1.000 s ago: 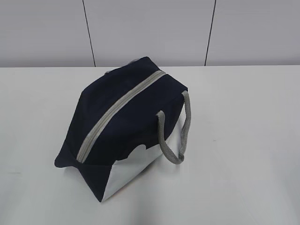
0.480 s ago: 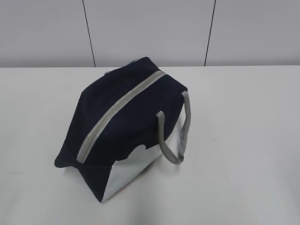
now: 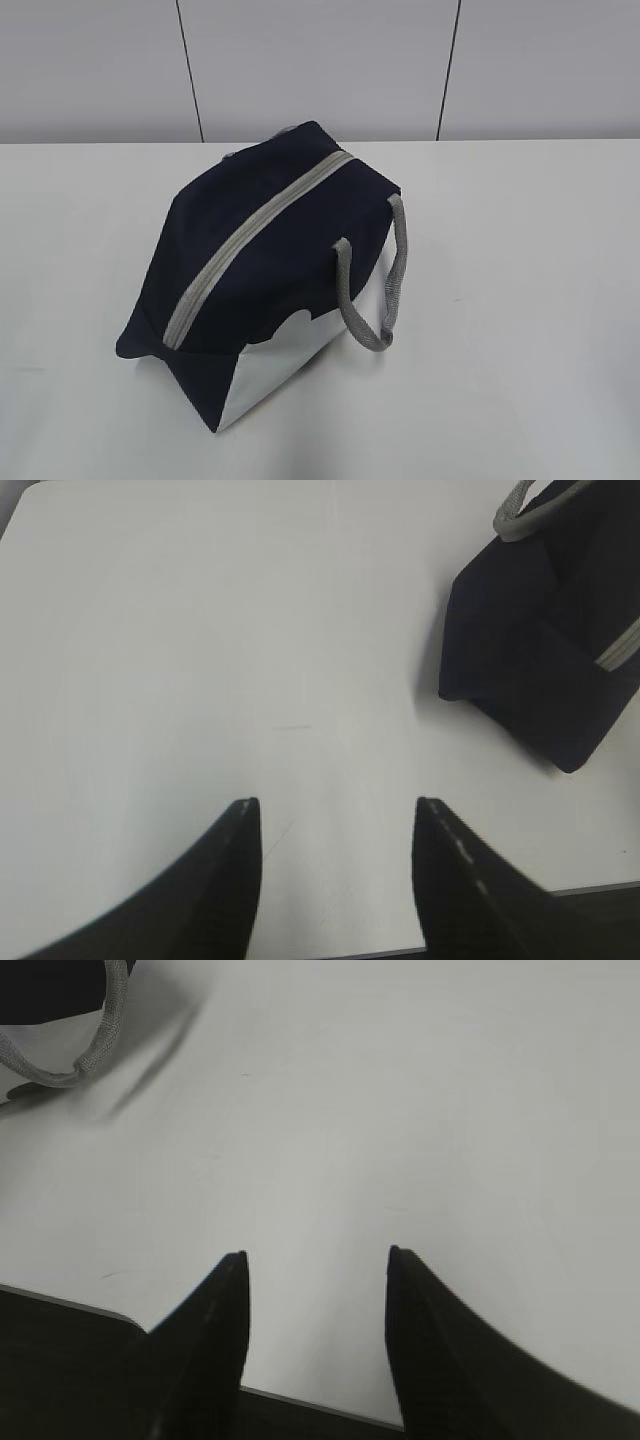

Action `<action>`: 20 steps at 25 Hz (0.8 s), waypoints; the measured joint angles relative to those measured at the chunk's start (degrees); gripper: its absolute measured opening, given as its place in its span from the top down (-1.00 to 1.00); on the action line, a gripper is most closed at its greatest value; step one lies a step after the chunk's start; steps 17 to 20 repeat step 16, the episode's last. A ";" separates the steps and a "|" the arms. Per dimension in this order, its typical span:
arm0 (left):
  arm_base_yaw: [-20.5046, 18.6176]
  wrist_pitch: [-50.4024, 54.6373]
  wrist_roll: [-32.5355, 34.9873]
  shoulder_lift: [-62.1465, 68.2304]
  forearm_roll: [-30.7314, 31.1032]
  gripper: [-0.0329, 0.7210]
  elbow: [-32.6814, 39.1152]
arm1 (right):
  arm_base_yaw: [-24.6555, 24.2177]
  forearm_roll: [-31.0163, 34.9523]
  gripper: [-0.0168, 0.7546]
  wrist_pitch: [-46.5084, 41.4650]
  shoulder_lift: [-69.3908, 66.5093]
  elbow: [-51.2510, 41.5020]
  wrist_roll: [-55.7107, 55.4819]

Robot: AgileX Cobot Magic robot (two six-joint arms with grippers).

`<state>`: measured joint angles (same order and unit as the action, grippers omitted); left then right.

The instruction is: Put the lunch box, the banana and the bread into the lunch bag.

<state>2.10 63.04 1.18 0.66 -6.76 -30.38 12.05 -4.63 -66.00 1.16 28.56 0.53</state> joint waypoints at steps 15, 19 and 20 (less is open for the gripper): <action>0.00 0.00 0.00 0.00 0.00 -0.07 0.00 | 0.00 0.00 0.05 0.00 0.00 0.00 0.00; 0.00 0.00 0.00 0.00 0.00 -0.07 0.00 | 0.00 0.00 0.05 0.00 0.00 0.00 0.00; 0.00 0.00 0.00 0.00 0.00 -0.07 0.00 | 0.00 0.00 0.05 0.00 0.00 0.00 0.00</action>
